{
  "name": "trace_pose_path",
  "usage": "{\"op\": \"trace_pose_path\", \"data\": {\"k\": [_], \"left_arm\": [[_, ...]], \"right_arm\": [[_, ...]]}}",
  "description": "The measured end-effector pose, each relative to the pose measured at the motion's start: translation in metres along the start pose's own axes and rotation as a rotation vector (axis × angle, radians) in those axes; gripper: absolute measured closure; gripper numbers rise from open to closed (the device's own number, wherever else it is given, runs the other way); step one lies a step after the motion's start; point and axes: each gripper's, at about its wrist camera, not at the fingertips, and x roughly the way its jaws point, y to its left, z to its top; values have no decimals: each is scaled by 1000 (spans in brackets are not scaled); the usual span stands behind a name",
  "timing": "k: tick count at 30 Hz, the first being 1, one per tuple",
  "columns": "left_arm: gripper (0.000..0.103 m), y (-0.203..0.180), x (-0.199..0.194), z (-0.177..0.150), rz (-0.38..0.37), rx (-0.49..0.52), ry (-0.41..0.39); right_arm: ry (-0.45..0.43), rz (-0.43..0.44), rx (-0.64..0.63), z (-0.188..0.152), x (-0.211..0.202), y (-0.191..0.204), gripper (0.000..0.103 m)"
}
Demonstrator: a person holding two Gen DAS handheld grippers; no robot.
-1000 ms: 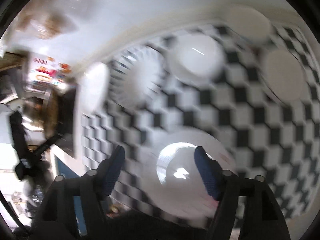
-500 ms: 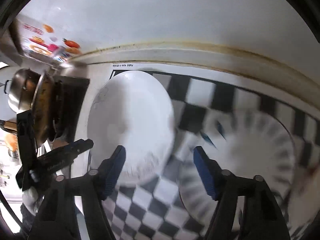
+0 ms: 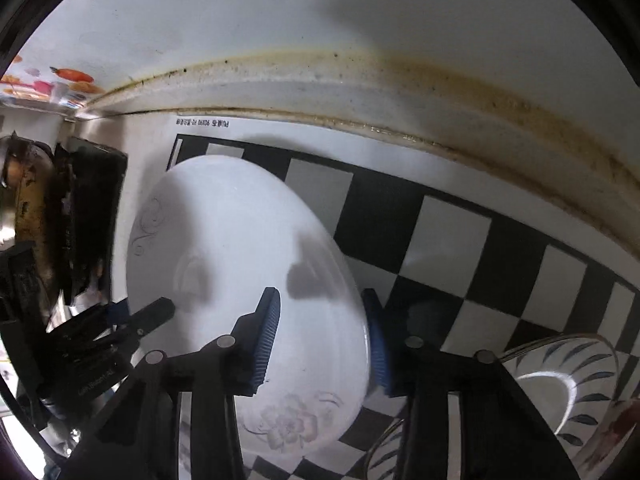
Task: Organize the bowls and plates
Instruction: 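Grasp the rim of the grey-swirl white plate with both grippers, then carry the grey-swirl plate with both grippers and lower it onto the pink-flower plate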
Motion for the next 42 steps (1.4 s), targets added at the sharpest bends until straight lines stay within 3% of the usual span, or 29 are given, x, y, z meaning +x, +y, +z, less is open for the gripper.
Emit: {"op": "trace_pose_path", "data": {"k": [2,5,13,20,29,42], "left_arm": [[67,4,-4,-5,-13,-23,2],[67,17,-11,-11,-11,-47,-7],[67,22,-46,-43,-20,-47,-47],[67,2,-93,-74,-30,-7,-93],[67,-77,-123,-120,-56,100,-107],[67,-200,-87,-202,-112,267,-8]], "right_arm": [[-3,-3,2,-5,-1,-3,74],[15,58,14,-13,-2,-8,81],[-23,99,-1,-40,-23,0,83],[-77,130,2,-81,-62,-7,83],[-161,131,30,-171,-130,-50,83],[-234,108,195,-315,-187,-170,83]]}}
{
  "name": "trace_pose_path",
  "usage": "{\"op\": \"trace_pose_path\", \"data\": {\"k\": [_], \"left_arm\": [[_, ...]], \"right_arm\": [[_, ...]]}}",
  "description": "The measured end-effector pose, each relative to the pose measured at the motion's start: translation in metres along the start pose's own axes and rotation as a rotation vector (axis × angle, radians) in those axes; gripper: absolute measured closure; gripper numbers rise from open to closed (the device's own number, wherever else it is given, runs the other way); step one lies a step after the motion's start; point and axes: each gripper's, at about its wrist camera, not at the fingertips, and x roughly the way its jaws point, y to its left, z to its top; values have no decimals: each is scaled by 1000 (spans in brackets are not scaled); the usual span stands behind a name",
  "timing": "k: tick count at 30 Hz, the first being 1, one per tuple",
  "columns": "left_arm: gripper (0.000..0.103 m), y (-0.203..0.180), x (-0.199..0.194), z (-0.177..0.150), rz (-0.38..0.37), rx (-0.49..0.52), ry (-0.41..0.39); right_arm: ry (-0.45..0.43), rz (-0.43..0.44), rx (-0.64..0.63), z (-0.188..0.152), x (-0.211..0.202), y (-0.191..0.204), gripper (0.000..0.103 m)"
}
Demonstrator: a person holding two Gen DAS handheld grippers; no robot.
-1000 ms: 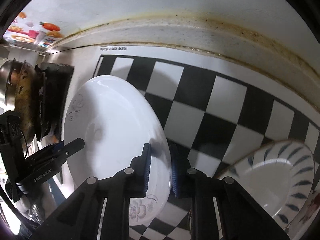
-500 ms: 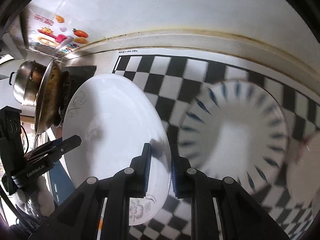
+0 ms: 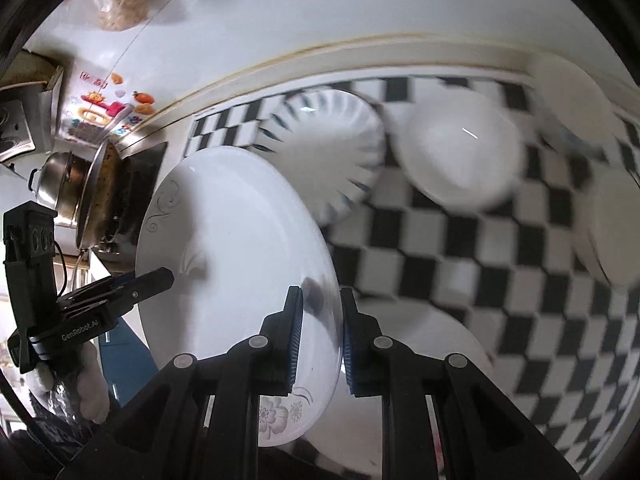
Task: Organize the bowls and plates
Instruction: 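Carry the grey-swirl plate with both grippers and lower it onto the pink-flower plate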
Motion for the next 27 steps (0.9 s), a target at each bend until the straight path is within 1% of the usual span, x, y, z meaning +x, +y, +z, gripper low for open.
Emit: {"op": "trace_pose_path", "data": {"k": [6,11,17,27], "left_arm": [[67,-50,37,-28,-6,65,88],[67,-75,66,-42,25,125,152],[67,-86,90,-47,79,163,201],[65,-95,111,-46,172,197,248]], "right_arm": [[0,-18,82,-48,-12,-55,83],[33,-32,143,-79,2,-96,83],[75,-32,171,-94,23,-117,83],[107,-55,168,-90,37,-118,83]]}}
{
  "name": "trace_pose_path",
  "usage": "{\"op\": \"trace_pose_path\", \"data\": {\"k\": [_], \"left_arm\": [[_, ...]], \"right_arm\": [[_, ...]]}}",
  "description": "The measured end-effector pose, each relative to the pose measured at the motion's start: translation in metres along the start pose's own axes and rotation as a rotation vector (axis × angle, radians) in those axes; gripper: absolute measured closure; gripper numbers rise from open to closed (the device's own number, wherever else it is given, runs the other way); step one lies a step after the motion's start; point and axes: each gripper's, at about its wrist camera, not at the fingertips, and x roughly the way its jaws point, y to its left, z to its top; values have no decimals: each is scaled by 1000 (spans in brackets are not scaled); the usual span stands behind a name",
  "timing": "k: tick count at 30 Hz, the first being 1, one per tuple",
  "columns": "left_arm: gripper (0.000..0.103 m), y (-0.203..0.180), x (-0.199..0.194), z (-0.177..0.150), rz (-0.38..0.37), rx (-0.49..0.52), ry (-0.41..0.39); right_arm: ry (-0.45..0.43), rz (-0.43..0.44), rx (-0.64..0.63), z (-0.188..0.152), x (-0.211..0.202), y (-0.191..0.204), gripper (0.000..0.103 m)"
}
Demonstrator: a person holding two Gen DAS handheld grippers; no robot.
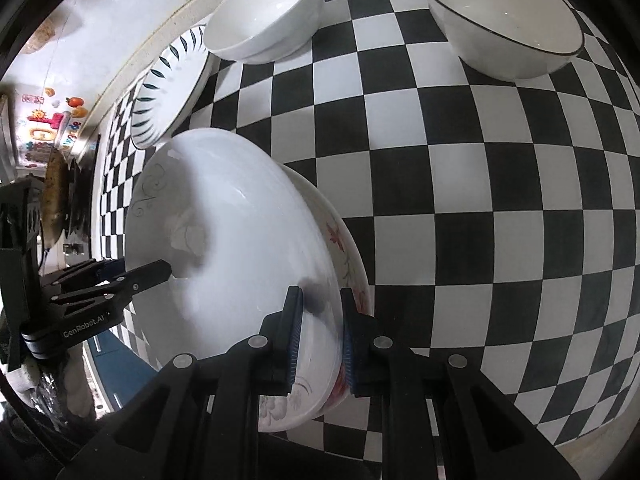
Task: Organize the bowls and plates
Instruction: 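Carry the grey-swirl plate with both grippers and lower it onto the pink-flower plate, then grasp the rim of the blue-striped plate with both grippers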
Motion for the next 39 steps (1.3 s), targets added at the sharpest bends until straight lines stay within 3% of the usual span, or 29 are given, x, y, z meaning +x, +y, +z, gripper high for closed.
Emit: {"op": "trace_pose_path", "data": {"k": [6,17,25,27,35,39], "left_arm": [[65,-11,13,-2,41,21,43],[65,-33,20,1,83,40,37],[65,-57,27,-14,92,50,42],[65,-65,29,-24,86,54,42],[65,-78,20,-44,74,42,23],[65,-61,-9,-48,44,-19,-53]], "right_arm": [[45,-23,18,4,8,3,83],[125,-70,61,7,11,4,82],[162,-179,22,3,8,22,81],[161,-254,2,2,7,26,81],[179,-216,36,-4,11,23,80],[98,-196,41,2,-19,32,80]]}}
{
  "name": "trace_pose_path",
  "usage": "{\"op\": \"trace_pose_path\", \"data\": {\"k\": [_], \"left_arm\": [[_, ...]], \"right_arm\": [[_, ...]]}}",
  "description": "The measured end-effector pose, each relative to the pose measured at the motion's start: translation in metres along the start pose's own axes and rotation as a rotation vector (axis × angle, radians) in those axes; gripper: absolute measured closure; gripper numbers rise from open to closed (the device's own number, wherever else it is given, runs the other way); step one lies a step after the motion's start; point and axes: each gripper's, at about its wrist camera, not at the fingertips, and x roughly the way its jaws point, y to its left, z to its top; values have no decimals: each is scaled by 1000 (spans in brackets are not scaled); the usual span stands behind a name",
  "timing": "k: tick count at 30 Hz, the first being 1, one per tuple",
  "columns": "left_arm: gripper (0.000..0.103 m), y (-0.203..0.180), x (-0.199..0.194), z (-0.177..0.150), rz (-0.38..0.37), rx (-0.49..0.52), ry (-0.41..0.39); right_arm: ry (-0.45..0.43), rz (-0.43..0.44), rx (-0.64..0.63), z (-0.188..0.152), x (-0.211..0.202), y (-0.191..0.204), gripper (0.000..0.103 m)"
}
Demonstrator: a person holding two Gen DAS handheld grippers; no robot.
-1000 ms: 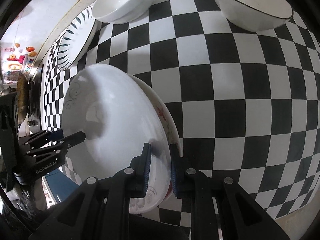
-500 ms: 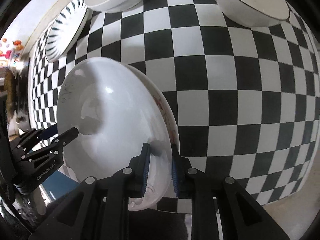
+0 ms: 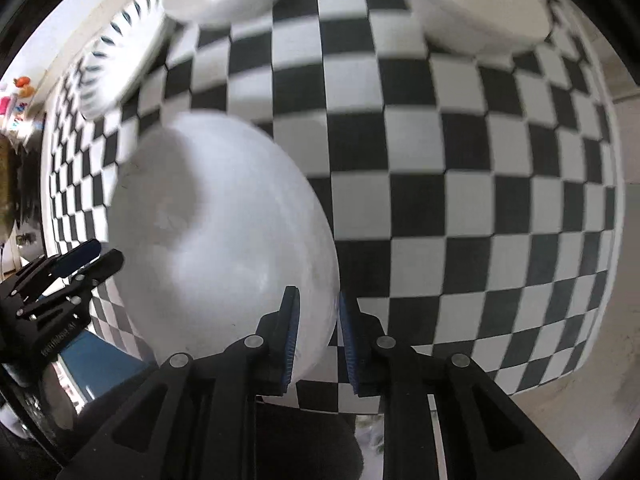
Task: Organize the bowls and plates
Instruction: 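Grasp the rim of the blue-striped plate with both grippers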
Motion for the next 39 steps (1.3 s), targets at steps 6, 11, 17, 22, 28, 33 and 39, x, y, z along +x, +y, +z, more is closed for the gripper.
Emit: {"op": "trace_pose_path", "data": {"k": [6,11,17,22,28,33,39], "left_arm": [[62,58,-38,28,-45,-143,-124],[62,116,-37,73,-89,-216,-164],[62,154,-9,141,-126,-191,-116],[62,161,24,190,-136,-113,-65],[63,148,54,219,-163,-21,-21],[73,133,64,223,-138,39,-38],[76,131,61,198,-135,38,-66]], "right_arm": [[-145,210,23,28,-46,34,39],[-165,329,43,77,-31,89,39],[-146,327,139,135,24,133,41],[-125,296,208,165,60,145,45],[-120,268,259,182,84,150,60],[-129,228,274,188,87,153,78],[-156,221,243,181,86,154,86]]}}
